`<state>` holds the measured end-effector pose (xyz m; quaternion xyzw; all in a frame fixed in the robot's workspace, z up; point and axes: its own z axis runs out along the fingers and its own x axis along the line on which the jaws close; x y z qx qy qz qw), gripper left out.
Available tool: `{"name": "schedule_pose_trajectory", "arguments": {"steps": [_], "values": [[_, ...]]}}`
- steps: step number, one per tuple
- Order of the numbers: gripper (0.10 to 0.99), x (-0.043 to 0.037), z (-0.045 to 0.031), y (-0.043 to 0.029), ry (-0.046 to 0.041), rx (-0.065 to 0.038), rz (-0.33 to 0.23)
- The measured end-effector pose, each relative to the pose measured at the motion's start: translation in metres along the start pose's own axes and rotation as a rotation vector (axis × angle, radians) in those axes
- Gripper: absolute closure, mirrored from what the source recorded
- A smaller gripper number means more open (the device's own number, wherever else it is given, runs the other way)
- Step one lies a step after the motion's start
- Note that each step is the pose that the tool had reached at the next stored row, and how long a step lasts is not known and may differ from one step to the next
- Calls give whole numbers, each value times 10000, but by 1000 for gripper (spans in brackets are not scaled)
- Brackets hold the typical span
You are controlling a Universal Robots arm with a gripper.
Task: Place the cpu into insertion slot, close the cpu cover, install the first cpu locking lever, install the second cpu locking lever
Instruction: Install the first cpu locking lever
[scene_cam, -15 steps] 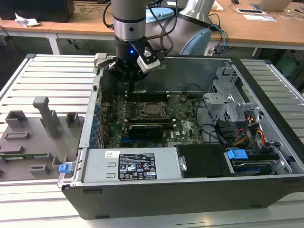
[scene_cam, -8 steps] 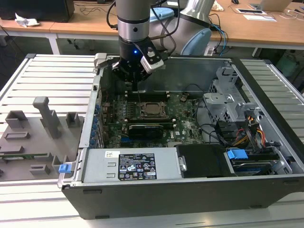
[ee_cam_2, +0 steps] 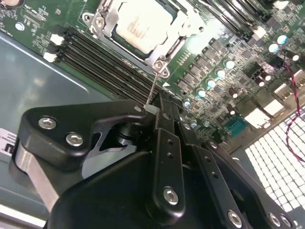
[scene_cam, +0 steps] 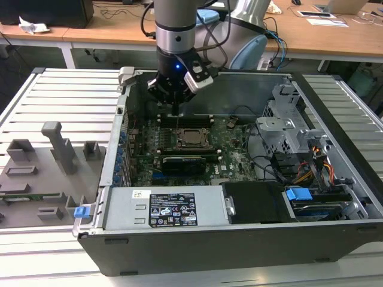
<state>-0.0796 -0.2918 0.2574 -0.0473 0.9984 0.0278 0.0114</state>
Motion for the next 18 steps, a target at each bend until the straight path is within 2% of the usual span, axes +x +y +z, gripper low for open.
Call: {"name": "schedule_pose_trajectory", "arguments": {"steps": [13,14,16,18], "values": [[980,-180,43,-20,-2,-19,2],[980,-186,44,-21,-8,-102,5],[980,-190,48,-23,-38,-377,41],[980,-191,52,-23,-43,-407,78]]}}
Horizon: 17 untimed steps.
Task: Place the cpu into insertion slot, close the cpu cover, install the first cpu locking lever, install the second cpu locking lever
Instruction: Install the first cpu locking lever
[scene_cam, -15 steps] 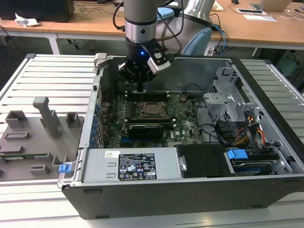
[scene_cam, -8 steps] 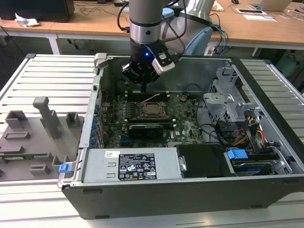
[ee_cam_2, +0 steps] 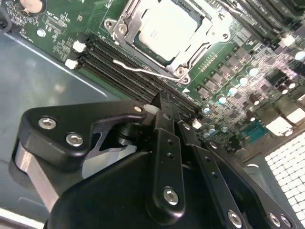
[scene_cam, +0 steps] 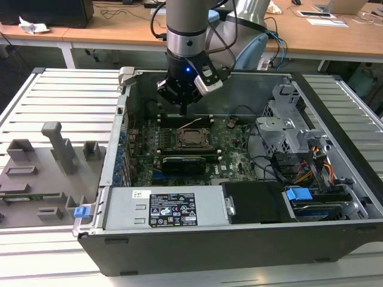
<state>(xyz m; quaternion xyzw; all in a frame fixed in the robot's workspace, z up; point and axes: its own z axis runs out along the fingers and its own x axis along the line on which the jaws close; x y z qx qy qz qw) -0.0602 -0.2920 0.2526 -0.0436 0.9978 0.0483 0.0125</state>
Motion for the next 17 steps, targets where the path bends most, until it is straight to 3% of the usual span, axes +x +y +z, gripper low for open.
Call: {"name": "schedule_pose_trajectory", "arguments": {"steps": [8,17], "values": [[980,-84,58,-14,-6,11,66],[980,-90,95,-18,-6,12,66]]}}
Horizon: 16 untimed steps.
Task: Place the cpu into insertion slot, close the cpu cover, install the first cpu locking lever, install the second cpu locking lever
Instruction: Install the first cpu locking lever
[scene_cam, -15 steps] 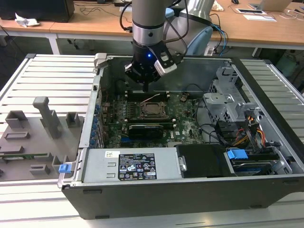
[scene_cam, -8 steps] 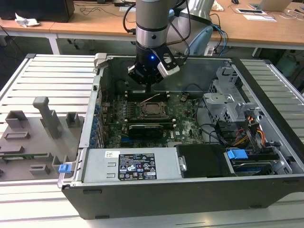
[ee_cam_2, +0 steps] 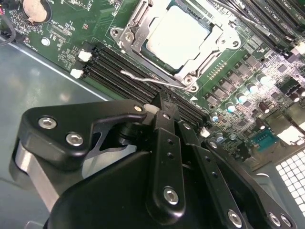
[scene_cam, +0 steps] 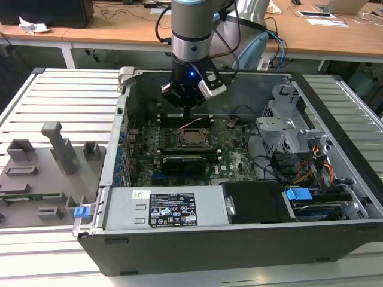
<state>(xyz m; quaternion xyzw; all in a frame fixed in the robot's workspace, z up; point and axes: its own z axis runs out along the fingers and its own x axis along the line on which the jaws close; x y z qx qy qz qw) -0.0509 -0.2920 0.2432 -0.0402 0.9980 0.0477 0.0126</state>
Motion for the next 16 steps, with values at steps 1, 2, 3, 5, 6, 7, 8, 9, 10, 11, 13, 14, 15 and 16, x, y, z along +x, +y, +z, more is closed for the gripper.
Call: {"name": "schedule_pose_trajectory", "arguments": {"steps": [1,2,3,5,6,7,8,9,10,11,13,14,15,16], "values": [[980,0,3,0,0,0,0],[980,0,7,-1,-1,0,0],[980,-1,14,-2,2,1,0],[980,-3,17,-2,2,2,0],[980,-5,19,-2,0,0,-1],[980,-6,20,-3,0,0,-1],[980,-11,25,-3,-1,-1,-1],[980,-19,33,-5,-1,-1,0],[980,-27,39,-6,0,0,0],[980,-33,46,-7,0,0,0],[980,-47,64,-7,1,1,-1],[980,-52,74,-4,2,2,1],[980,-56,85,-1,2,1,1],[980,-67,109,5,5,1,0]]}}
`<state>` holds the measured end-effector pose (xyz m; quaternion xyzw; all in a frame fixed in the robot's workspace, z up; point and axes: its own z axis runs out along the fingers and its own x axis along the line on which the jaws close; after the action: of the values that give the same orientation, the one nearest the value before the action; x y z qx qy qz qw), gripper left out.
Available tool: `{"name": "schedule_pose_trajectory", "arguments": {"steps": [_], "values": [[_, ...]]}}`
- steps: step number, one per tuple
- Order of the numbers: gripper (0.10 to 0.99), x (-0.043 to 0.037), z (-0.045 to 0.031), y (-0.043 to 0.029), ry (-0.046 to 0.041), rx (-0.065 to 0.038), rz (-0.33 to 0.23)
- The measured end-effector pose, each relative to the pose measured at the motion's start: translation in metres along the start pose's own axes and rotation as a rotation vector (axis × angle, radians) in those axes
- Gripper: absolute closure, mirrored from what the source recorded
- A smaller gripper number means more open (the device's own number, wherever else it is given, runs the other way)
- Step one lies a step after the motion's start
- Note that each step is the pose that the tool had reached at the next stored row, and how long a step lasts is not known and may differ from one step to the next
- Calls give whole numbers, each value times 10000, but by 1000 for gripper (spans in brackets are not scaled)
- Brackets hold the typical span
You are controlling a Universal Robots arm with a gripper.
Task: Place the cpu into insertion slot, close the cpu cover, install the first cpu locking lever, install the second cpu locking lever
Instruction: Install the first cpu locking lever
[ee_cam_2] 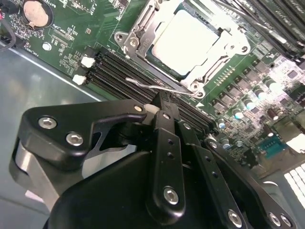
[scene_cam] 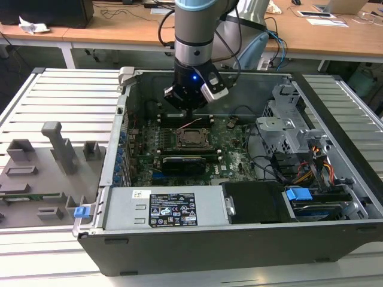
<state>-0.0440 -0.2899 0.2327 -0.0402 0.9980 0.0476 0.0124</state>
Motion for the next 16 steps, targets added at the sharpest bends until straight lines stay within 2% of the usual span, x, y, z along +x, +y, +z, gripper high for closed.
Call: {"name": "schedule_pose_trajectory", "arguments": {"steps": [6,16], "values": [[980,-21,60,18,7,-1,1],[980,-138,109,35,29,1,26]]}}
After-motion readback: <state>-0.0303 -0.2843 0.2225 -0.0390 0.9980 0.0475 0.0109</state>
